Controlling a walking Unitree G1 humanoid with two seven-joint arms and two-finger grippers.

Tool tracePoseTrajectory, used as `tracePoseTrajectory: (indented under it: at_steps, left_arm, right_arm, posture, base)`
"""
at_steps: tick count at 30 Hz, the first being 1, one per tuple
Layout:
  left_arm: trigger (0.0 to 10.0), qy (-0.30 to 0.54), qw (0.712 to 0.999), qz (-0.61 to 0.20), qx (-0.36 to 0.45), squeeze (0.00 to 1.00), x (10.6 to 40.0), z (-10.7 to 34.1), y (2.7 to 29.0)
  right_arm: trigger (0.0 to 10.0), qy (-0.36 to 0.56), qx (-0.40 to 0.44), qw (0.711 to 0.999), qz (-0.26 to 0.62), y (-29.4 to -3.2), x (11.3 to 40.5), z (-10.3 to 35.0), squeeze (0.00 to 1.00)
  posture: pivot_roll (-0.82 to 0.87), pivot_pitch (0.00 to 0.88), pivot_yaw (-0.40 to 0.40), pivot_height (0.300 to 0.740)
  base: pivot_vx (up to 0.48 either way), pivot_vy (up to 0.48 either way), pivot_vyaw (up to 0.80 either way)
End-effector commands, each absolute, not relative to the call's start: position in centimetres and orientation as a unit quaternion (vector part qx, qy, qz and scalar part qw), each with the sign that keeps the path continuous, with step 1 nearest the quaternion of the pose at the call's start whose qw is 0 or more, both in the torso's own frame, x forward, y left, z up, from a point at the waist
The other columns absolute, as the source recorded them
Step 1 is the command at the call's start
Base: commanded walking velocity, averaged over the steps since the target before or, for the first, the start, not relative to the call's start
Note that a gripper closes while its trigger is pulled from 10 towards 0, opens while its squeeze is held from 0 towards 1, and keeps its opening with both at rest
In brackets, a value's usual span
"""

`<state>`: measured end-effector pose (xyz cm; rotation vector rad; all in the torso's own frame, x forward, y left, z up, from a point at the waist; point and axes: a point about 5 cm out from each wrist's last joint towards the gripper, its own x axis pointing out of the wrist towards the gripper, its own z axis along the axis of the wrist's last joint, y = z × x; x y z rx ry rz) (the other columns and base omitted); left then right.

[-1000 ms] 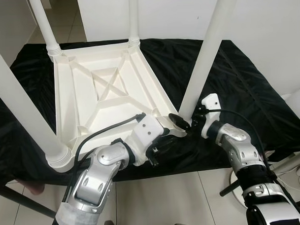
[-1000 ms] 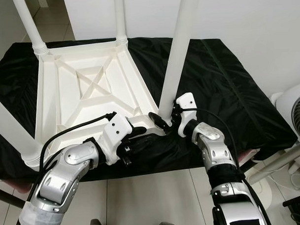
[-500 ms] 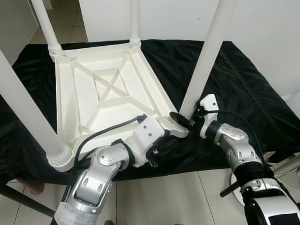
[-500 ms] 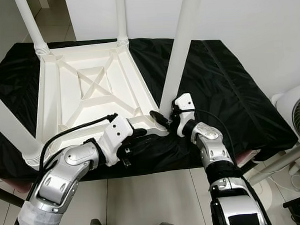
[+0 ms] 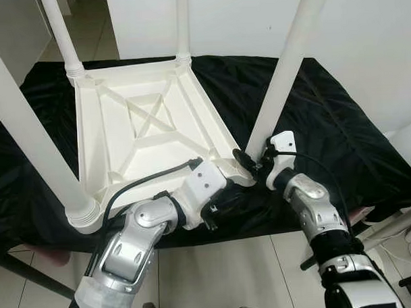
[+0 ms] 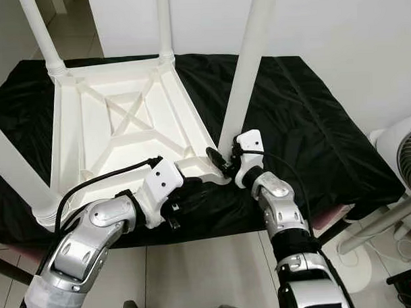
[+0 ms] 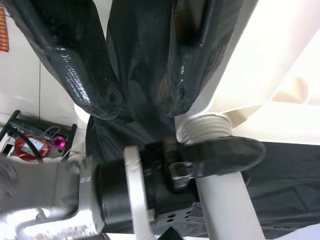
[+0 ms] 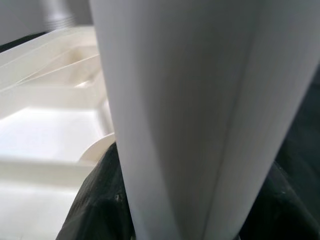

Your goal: Building children table

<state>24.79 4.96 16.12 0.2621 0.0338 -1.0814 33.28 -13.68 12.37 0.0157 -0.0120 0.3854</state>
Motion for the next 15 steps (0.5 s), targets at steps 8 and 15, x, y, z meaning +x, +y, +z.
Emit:
tracePoseTrajectory:
  at_steps: [8,15]
  left_arm:
    - [10.0,0.020,0.853,-0.506,0.125,0.00,24.6,15.9,5.0]
    - [10.0,0.026,0.855,-0.502,0.128,0.00,24.7,15.7,5.1]
  right_arm:
    - [10.0,0.048,0.018,0.996,0.077,-10.9,31.3,10.0,0.00]
    - [10.0,0.052,0.041,0.997,0.050,-9.8,31.1,10.5,0.00]
  posture:
    - [-0.07,0.000,-0.025,0.740]
    - [-0.07,0.000,-0.027,0.740]
  base:
    - [0.000,0.000,0.00]
    - [0.000,0.000,0.00]
